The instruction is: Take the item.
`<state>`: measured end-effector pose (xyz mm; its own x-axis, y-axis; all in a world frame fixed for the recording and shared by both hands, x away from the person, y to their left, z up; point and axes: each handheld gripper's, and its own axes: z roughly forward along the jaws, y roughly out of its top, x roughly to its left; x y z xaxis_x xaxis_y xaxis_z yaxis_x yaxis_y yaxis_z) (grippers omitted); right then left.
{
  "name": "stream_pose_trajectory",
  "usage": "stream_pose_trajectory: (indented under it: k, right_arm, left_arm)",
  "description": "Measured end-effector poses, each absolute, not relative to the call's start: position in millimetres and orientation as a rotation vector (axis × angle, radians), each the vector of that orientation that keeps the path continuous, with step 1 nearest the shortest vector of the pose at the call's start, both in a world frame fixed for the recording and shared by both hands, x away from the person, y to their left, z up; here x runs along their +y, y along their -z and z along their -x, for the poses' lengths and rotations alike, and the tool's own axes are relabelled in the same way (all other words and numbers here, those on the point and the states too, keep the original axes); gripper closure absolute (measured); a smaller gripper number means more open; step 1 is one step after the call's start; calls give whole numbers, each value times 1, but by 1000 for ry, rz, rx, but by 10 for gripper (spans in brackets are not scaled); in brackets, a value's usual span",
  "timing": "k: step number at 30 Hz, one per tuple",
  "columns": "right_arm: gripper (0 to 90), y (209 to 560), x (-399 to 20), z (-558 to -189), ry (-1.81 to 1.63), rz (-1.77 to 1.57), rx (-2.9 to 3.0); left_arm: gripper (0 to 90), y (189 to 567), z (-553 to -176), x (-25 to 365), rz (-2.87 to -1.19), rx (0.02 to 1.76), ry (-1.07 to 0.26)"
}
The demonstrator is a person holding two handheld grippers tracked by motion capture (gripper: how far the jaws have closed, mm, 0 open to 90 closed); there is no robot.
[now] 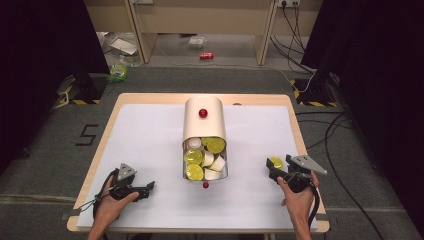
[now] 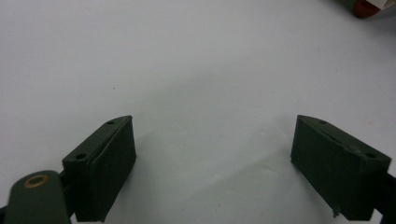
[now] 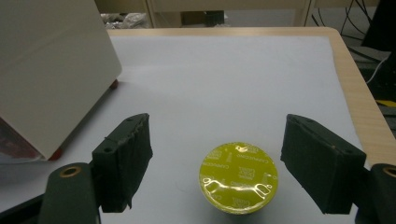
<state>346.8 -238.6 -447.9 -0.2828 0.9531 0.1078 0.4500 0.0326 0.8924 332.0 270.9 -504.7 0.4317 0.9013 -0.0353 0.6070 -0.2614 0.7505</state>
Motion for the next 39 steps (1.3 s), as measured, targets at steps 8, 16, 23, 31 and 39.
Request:
stream_pose_trajectory:
  k: [8, 16, 23, 31, 39]
  right_arm:
    - [249, 435, -220, -337, -1259, -1345, 1798]
    - [240, 427, -202, -327, -1296, -1288, 1841]
    - [217, 422, -190, -316, -1322, -1238, 1868]
    - [160, 419, -184, -304, -1328, -1209, 1880]
    - [159, 419, -182, -297, -1332, -1200, 1885]
  left_arm:
    - [130, 505, -332, 271, -1980, 1269, -532]
    - [130, 505, -332, 271, -1980, 1269, -533]
    - [130, 505, -332, 271, -1980, 1269, -532]
    - [130, 505, -332, 271, -1980, 1269, -532]
    - [130, 505, -332, 271, -1979, 1269, -531]
